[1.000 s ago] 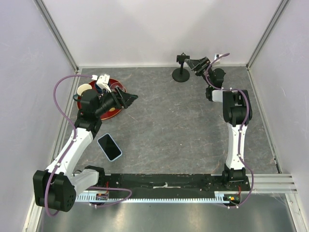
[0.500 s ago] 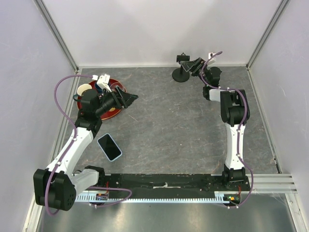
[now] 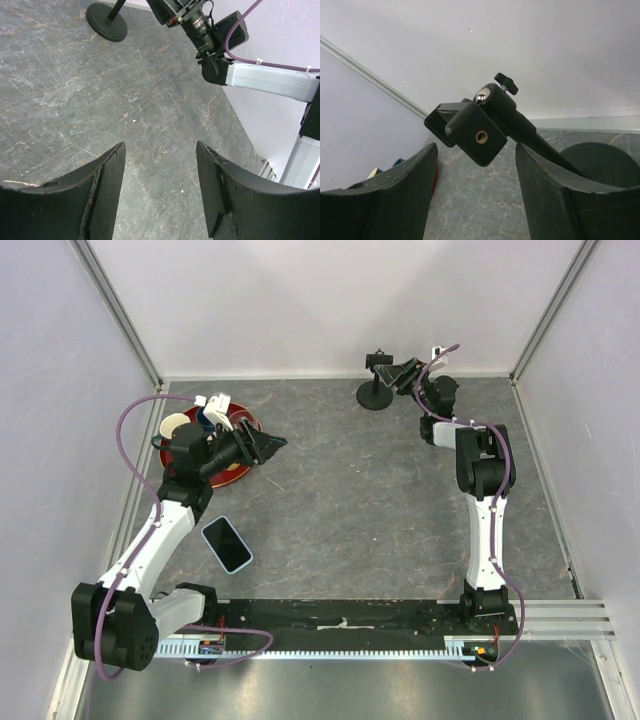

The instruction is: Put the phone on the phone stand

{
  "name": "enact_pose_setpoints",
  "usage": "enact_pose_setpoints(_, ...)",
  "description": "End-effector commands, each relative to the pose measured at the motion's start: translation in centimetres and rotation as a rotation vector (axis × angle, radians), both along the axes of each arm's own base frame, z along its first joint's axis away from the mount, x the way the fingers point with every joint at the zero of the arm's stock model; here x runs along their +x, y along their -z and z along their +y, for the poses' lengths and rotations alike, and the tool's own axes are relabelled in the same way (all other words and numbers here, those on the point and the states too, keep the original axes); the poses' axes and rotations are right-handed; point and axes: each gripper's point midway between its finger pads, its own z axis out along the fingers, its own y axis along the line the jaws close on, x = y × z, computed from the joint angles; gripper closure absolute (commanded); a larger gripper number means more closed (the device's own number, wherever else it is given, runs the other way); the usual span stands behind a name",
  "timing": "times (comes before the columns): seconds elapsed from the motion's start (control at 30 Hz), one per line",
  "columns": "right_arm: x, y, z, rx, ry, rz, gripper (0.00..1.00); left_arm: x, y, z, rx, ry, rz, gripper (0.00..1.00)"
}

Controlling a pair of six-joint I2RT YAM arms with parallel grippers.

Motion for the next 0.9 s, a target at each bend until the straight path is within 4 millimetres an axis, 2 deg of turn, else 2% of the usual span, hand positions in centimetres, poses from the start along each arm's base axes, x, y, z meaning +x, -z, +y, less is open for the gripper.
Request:
enact_pose_setpoints(0.0, 0.5, -2.4, 0.2, -0.025, 0.000, -0.097, 0.30, 0.3, -1.7, -0.3, -0.032, 0.019, -0.023, 0.36)
enact_pose_setpoints(0.33, 0.8, -3.0, 0.2, -0.051, 0.000, -0.110, 0.30, 0.4, -1.5, -0.3, -0.033, 0.022, -0.014, 0.37)
enact_pose_setpoints(0.47, 0.6, -3.4, 0.3, -0.054, -0.008, -0.120, 0.43, 0.4, -1.4, -0.3, -0.031, 0.019, -0.011, 0.37)
enact_pose_setpoints(0.63, 0.4, -3.7, 0.2, -0.058, -0.004, -0.127, 0.49, 0.4, -1.4, -0.3, -0.031, 0.022, -0.011, 0.37)
enact_pose_setpoints(0.87, 0.0, -4.4, 0.3, -0.056, -0.015, -0.137, 0.75, 0.5, -1.3, -0.3, -0.031, 0.024, -0.006, 0.38)
